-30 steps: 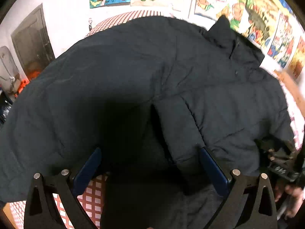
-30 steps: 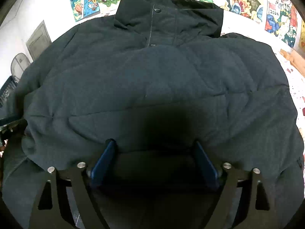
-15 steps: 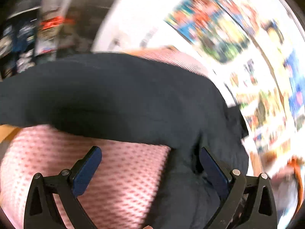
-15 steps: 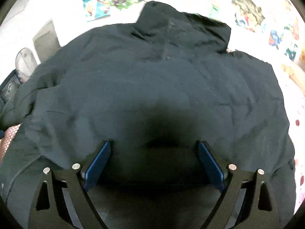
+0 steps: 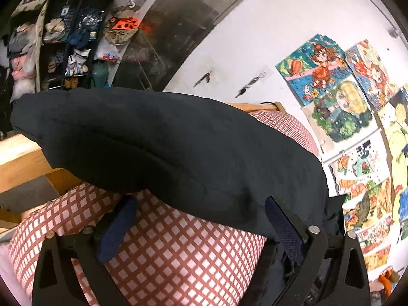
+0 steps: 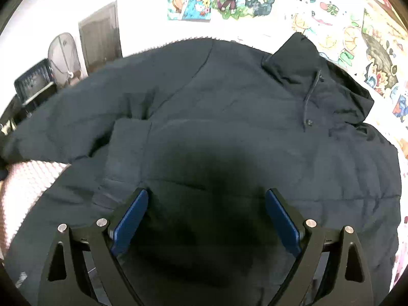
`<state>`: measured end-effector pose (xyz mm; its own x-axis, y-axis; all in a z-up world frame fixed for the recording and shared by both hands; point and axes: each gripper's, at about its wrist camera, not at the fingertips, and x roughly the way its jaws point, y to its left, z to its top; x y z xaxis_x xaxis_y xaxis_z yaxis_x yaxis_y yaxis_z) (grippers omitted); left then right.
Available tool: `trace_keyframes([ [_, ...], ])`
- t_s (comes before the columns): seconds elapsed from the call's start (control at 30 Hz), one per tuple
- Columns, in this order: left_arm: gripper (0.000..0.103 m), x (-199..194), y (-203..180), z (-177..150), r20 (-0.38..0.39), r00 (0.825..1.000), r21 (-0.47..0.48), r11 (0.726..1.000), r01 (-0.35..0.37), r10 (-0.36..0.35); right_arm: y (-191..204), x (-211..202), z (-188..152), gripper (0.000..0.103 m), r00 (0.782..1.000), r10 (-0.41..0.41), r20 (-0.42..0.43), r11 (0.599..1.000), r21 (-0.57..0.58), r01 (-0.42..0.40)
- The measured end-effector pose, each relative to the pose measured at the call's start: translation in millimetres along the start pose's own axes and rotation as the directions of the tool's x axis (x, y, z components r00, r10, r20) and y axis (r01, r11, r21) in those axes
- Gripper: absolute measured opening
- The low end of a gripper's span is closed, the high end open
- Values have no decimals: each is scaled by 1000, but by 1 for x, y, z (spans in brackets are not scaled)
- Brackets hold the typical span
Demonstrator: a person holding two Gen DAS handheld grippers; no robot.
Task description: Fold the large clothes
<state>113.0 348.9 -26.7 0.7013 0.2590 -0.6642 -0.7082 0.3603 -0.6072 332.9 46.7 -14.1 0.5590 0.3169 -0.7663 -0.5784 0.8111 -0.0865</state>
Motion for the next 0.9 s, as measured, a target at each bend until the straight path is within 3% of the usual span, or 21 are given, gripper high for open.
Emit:
trace_keyframes([
  [0.03,76,-5,5,-3,5,1000,-1,1000,-4,4,-1,4,-1,90,1000,1,-7,1000,5,-1],
  [0.07,68,-4,3,-3,11,1000,1,1000,-7,7,-2,8,-4,90,1000,6,-13,1000,16,-6],
  [0.13,41,-2,0,-3,23,1000,14,1000,-1,1,-9,12,-10,90,1000,25,-15,999,46,-25],
  [0.23,20,-6,-5,-3,63,998,25,1000,-2,0,-12,10,-11,90,999,34,-5,998,62,-34],
  [0.33,11,-15,-15,-1,130,991,67,998,10,-19,-13,7,-10,90,1000,25,5,998,56,-25],
  [0.57,7,-47,-58,7,249,960,250,966,67,-131,-22,0,-11,90,999,34,-1,996,87,-34],
  [0.67,6,-64,-92,7,273,936,369,923,111,-222,-34,-12,-13,90,999,31,6,994,101,-32],
  [0.77,6,-80,-129,-2,264,911,497,854,154,-318,-50,-34,-15,90,999,8,33,995,103,-11],
  [0.87,6,-92,-174,-20,196,892,634,747,201,-407,-71,-58,-18,90,998,-27,59,993,115,20],
  [0.9,6,-95,-191,-29,160,887,682,698,218,-433,-80,-66,-20,90,997,-35,65,991,128,27],
])
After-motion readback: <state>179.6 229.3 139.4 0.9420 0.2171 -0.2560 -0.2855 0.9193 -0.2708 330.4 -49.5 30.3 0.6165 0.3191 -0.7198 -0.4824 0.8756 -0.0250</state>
